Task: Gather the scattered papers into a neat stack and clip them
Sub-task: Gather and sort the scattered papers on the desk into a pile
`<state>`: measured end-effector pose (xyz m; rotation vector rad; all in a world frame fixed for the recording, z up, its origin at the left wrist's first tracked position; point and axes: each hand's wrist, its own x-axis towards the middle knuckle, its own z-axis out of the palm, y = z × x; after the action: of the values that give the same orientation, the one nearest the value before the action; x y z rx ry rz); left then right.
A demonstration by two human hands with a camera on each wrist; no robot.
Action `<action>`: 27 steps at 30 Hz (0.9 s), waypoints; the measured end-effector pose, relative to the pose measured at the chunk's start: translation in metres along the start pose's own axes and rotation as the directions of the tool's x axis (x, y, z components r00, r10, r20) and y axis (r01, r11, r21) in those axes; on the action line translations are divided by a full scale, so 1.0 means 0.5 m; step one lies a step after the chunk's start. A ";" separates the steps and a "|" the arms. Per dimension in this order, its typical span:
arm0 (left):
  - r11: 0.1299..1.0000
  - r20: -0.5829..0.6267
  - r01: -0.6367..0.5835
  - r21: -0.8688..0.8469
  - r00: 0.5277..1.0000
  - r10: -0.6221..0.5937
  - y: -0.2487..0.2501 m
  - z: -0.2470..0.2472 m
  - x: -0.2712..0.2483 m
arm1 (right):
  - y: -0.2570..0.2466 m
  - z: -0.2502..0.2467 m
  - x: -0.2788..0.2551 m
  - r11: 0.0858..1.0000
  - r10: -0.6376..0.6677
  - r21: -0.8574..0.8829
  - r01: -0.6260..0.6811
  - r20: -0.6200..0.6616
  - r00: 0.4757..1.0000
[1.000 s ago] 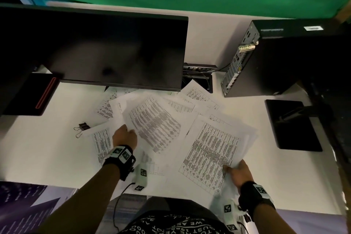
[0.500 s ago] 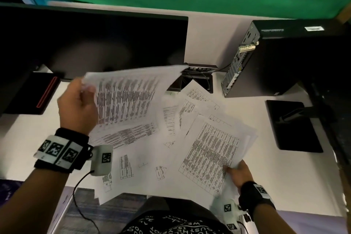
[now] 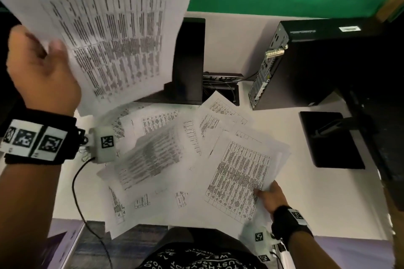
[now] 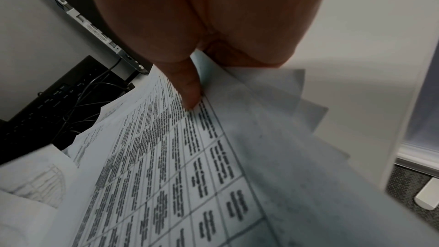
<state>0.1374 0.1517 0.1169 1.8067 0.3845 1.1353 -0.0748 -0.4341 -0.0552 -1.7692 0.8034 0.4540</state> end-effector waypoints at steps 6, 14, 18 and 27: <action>0.984 0.253 -0.007 -0.180 0.966 0.053 0.380 0.041 -0.150 | -0.008 -0.013 -0.006 0.993 0.025 0.117 -0.032 0.061 0.998; 0.889 0.644 0.178 0.421 0.631 -0.431 0.272 0.132 -0.452 | -0.012 -0.022 -0.015 0.961 0.044 0.272 -0.058 0.057 0.997; 0.744 0.708 0.184 0.643 0.228 -0.668 0.177 0.152 -0.596 | -0.018 -0.034 -0.027 0.944 0.027 0.327 -0.039 0.041 0.999; 0.788 0.785 0.246 0.565 0.134 -0.605 0.190 0.174 -0.723 | -0.002 -0.036 -0.027 0.967 -0.037 0.254 0.003 0.128 0.991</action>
<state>0.0014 -0.1845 -0.0089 2.0753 0.2989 -0.6223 -0.0853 -0.4468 -0.0396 -1.4933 0.7159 0.4301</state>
